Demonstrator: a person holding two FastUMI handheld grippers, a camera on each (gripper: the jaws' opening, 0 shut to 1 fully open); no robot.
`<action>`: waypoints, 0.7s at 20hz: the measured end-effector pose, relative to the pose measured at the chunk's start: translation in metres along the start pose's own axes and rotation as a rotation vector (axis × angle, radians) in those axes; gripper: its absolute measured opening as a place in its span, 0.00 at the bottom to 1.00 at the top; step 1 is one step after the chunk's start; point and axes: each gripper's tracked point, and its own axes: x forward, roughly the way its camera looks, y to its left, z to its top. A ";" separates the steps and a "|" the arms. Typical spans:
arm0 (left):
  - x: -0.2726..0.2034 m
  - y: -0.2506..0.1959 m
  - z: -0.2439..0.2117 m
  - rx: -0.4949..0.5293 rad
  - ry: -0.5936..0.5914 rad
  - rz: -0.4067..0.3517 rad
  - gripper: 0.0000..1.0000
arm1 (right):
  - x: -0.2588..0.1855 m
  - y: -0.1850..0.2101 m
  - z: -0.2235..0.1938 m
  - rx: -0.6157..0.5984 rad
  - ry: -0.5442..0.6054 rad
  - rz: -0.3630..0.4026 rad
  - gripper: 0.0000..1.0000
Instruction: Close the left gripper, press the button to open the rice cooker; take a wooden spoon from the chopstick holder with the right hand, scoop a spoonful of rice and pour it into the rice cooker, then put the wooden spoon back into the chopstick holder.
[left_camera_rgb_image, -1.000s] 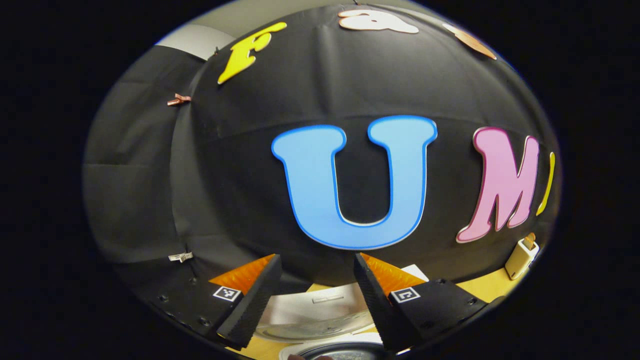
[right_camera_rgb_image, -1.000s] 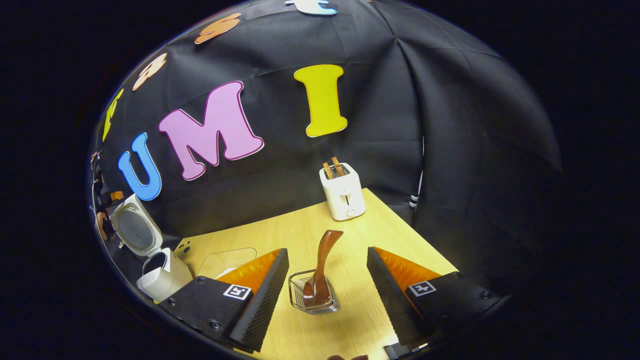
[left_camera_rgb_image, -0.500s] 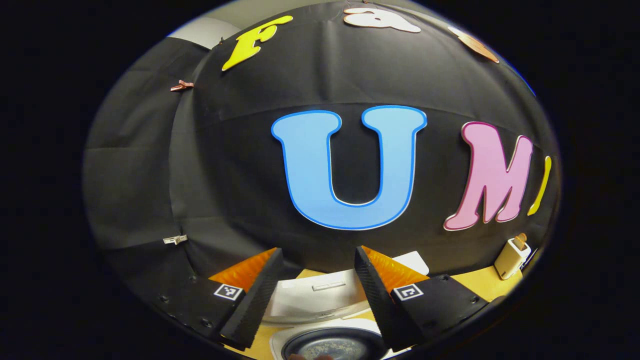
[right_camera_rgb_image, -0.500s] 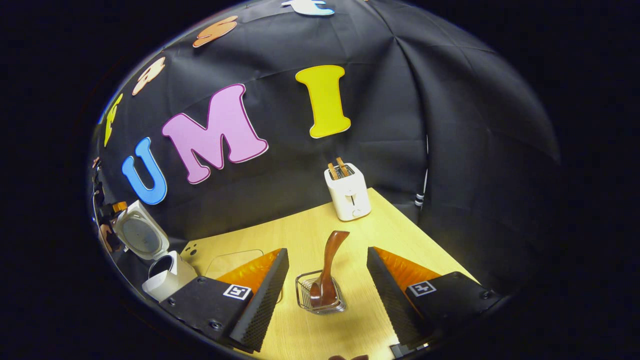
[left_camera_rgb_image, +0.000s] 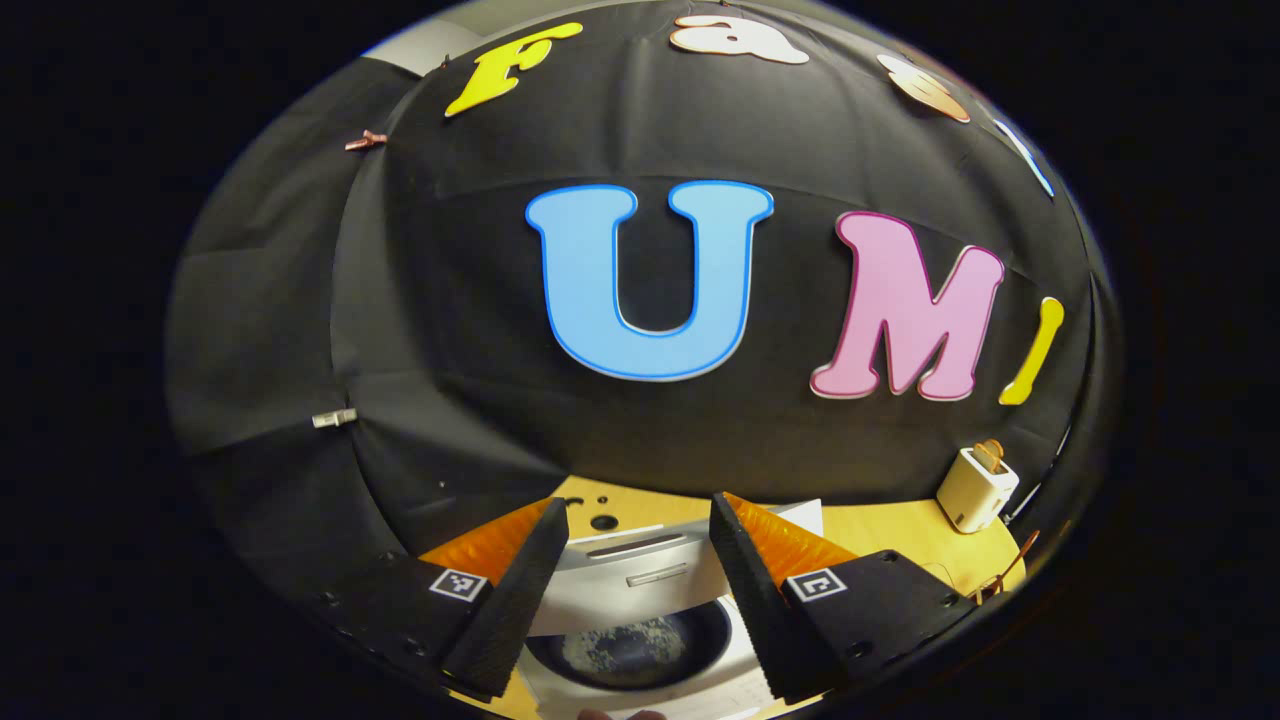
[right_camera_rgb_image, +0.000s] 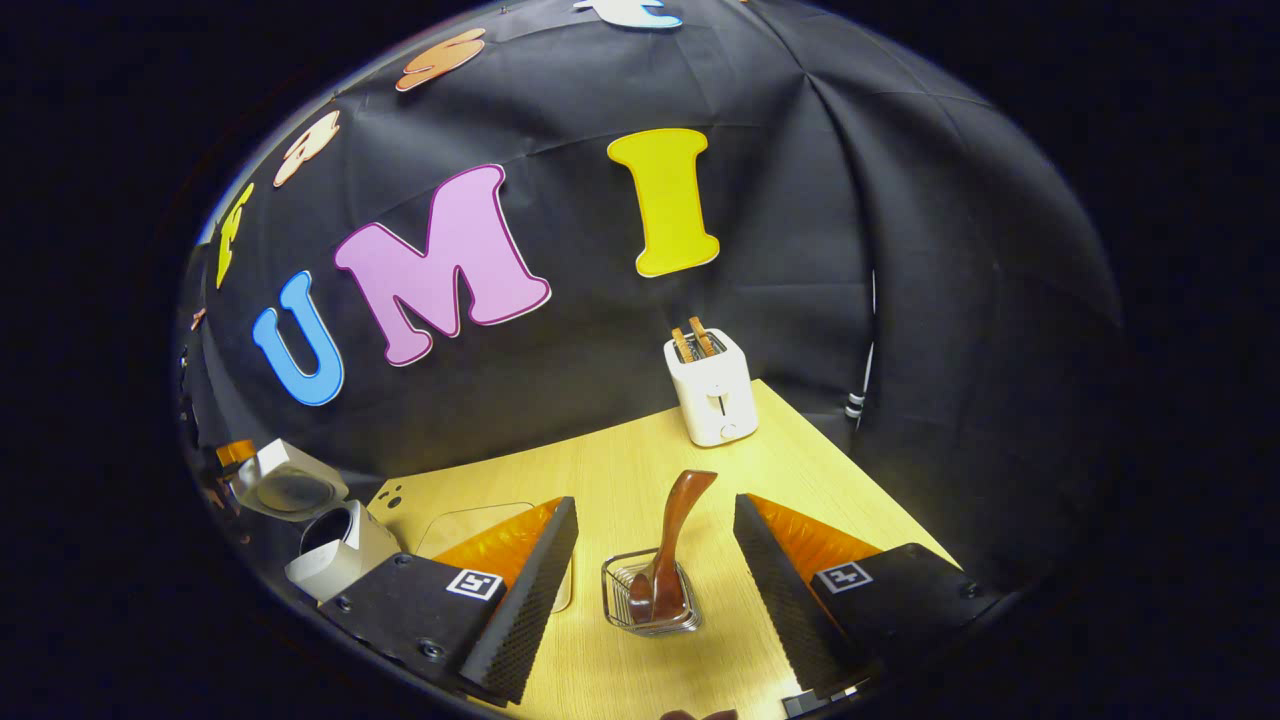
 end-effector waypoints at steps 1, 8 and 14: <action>-0.005 -0.002 -0.011 -0.002 0.019 -0.001 0.94 | 0.002 0.000 0.003 -0.003 -0.003 0.004 0.98; -0.020 -0.016 -0.079 -0.013 0.127 0.004 0.95 | 0.007 0.014 0.016 -0.023 -0.007 0.047 0.98; -0.017 -0.017 -0.123 0.025 0.213 0.021 0.95 | 0.009 0.023 0.017 -0.049 -0.001 0.073 0.98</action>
